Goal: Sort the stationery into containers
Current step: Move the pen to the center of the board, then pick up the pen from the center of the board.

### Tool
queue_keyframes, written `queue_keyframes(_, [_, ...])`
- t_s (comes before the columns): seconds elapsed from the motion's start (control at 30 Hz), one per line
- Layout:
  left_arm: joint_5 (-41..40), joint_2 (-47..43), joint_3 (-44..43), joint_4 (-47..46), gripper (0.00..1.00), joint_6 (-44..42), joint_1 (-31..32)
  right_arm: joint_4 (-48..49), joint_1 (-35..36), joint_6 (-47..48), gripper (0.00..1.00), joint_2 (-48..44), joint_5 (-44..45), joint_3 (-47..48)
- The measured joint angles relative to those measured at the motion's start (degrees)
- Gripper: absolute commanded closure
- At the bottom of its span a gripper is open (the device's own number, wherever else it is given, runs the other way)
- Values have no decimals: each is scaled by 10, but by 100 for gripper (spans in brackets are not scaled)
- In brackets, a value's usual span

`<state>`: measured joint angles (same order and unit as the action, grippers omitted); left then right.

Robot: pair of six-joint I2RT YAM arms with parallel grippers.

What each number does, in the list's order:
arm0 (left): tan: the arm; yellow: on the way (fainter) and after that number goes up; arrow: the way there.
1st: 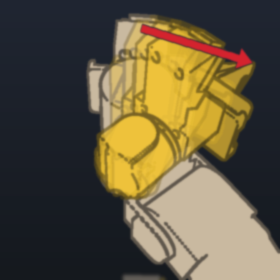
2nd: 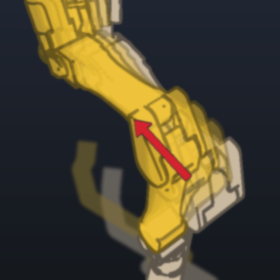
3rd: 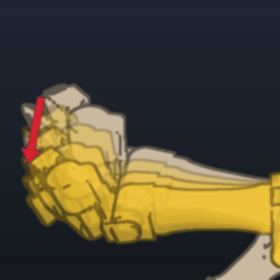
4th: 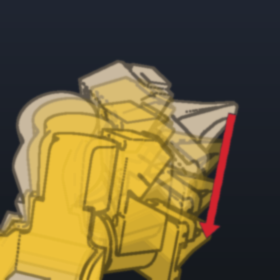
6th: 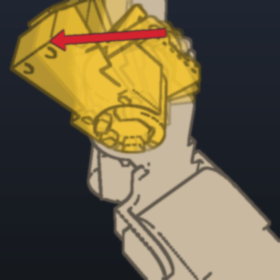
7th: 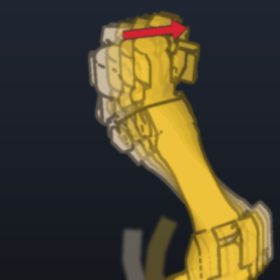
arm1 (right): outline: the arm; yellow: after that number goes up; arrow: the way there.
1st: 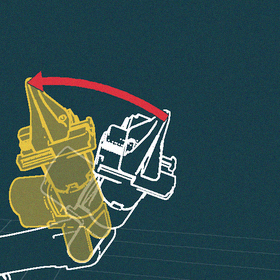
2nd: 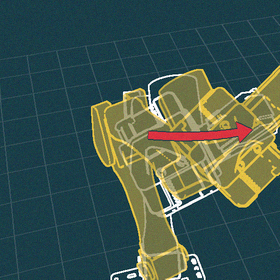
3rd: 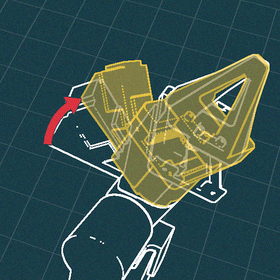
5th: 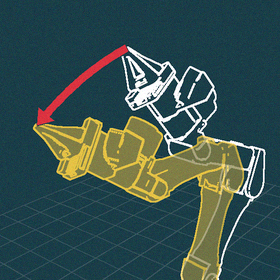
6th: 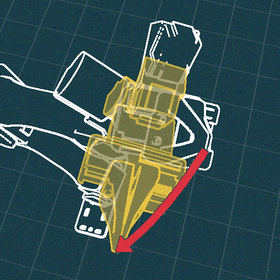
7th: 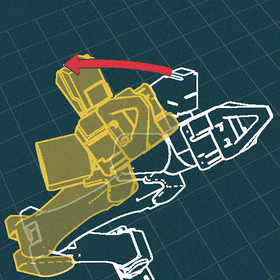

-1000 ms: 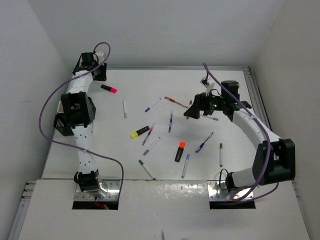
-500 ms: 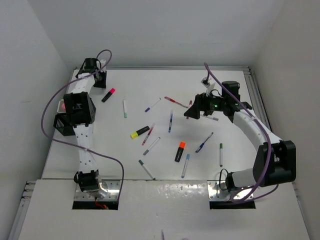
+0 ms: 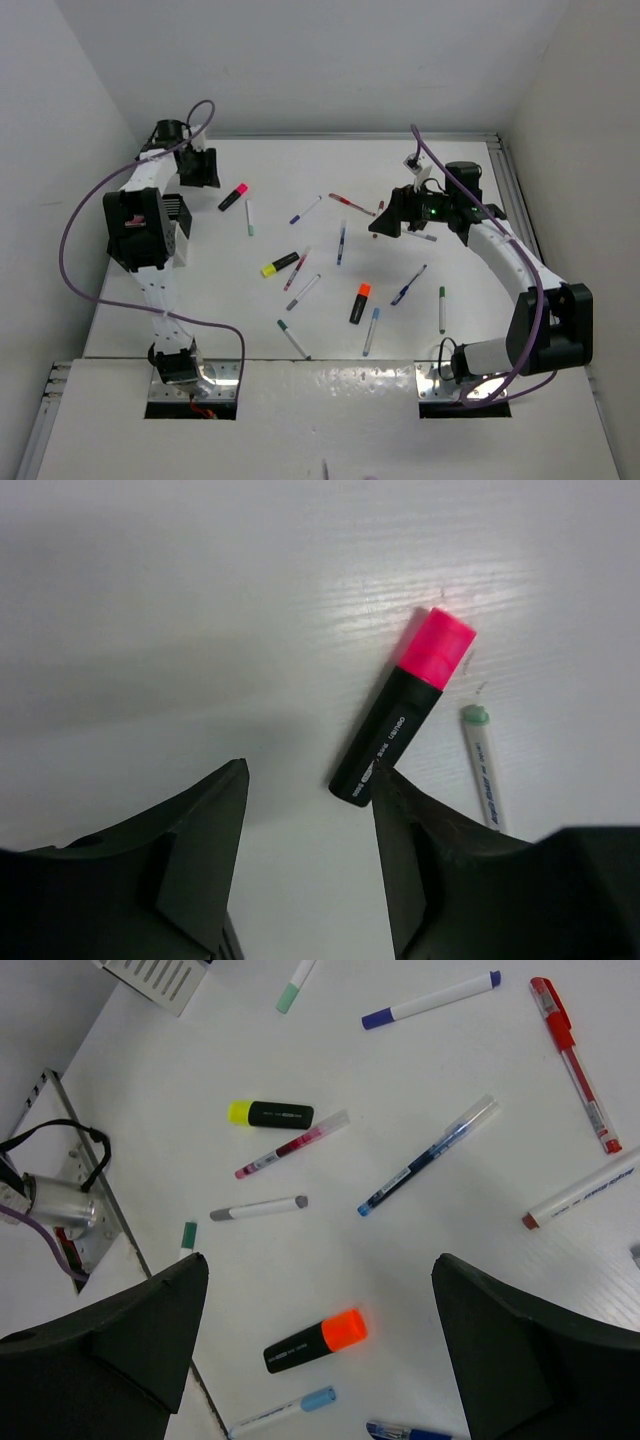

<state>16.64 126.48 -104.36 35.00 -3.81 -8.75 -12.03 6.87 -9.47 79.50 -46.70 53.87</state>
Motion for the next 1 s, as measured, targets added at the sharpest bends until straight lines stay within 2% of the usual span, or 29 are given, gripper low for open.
queue_keyframes(0.17, [12, -58, -7, 1, 41, -21, -5, 0, 0, 0, 9, -2, 0, 0])
queue_keyframes(0.33, [9, -64, -42, 31, 42, -77, 40, -1, 0, 0, 9, -5, 0, 0])
queue_keyframes(0.43, [10, -37, -83, 57, 42, -96, 69, -1, 0, 0, 9, -5, 0, 0])
queue_keyframes(0.5, [9, 5, -143, 89, 42, -111, 83, -2, 0, 0, 9, -5, 0, 0])
queue_keyframes(0.63, [-1, 76, -226, 113, 38, -139, 88, -5, -3, 1, 9, -5, 0, 0])
queue_keyframes(1.0, [-32, 107, -217, 153, 37, -181, 100, -5, -7, 2, 9, -1, 0, 0])
